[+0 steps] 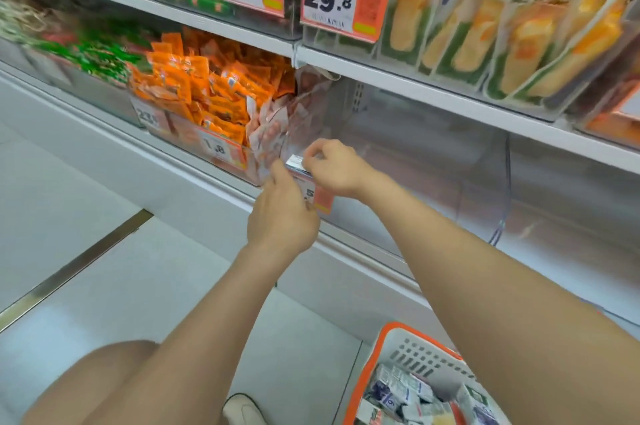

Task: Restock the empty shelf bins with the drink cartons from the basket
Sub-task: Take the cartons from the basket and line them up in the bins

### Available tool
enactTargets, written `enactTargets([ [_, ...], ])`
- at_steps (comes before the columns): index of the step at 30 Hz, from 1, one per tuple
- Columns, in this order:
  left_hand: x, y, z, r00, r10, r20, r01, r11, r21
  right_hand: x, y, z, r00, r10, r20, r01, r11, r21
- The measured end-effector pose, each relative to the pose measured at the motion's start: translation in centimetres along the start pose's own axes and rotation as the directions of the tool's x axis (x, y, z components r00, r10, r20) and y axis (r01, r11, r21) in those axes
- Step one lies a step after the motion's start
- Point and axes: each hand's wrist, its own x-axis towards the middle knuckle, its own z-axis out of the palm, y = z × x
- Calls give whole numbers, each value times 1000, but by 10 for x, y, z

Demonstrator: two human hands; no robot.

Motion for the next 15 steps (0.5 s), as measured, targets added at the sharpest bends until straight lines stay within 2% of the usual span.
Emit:
enactTargets([
  [3, -6, 8, 0, 998, 46, -47, -41, 993, 110, -14, 12, -12, 996, -28, 87, 37, 994, -105],
  [6, -13, 16, 2, 985, 164, -48, -151, 969, 195, -50, 39, -23, 999, -27, -47, 18, 983, -181],
  [9, -22, 23, 8, 968, 240, 75, -251, 937, 243, -95, 73, -18, 984, -38, -176, -22, 945, -327],
  [12, -31, 30, 12, 949, 253, 188, -301, 906, 298, -110, 92, -6, 952, -54, -300, -44, 949, -311],
  [15, -33, 35, 13, 935, 275, 223, -334, 893, 300, -110, 84, -7, 936, -83, -343, -24, 955, -297],
])
